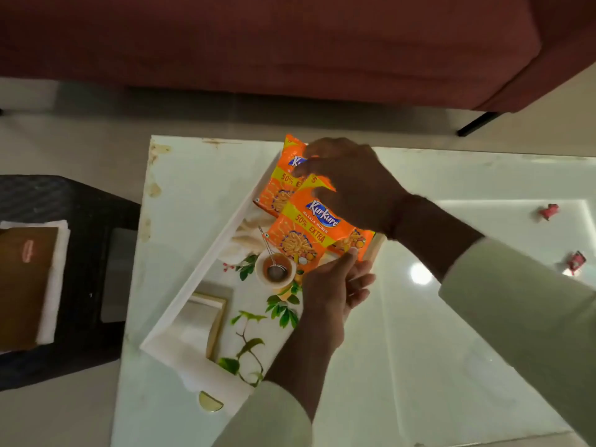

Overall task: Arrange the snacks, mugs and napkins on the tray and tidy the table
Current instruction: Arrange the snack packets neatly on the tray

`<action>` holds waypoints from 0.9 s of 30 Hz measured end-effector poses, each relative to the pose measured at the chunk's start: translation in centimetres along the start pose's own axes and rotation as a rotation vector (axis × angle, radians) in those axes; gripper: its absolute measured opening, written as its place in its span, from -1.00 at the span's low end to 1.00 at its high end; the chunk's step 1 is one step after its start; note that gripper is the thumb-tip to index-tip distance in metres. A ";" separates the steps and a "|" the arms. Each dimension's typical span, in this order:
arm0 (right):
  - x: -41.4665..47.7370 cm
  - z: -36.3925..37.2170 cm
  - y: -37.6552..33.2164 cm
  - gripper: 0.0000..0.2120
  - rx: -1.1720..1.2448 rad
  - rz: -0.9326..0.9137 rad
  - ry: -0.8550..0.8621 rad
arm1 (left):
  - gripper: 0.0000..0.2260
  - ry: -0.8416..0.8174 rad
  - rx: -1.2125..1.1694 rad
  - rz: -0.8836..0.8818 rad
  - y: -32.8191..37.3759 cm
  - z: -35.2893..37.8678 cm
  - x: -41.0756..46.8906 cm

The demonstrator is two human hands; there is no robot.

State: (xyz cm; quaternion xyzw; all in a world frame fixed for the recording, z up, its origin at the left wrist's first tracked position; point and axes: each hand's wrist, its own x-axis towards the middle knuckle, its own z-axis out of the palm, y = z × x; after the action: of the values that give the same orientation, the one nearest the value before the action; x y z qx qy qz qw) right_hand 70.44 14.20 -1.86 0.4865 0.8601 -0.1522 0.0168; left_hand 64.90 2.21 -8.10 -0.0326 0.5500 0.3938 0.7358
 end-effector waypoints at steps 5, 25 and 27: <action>-9.4 1.6 -3.8 -0.63 0.238 0.235 0.493 | -0.69 0.169 1.041 0.681 -0.3 -6.8 -5.9; -29.4 -12.6 -14.6 -0.17 0.141 0.472 0.231 | -0.26 0.406 1.829 0.913 6.1 -8.5 -32.4; -29.9 -12.8 -15.0 -0.17 0.149 0.472 0.232 | -0.26 0.391 1.826 0.939 6.1 -8.7 -33.0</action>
State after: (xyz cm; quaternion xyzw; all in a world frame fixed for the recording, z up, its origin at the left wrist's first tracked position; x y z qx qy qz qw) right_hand 75.07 -14.32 19.31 0.6876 0.7056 -0.1504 -0.0827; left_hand 51.51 -15.70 18.40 0.6896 0.7053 0.0626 0.1520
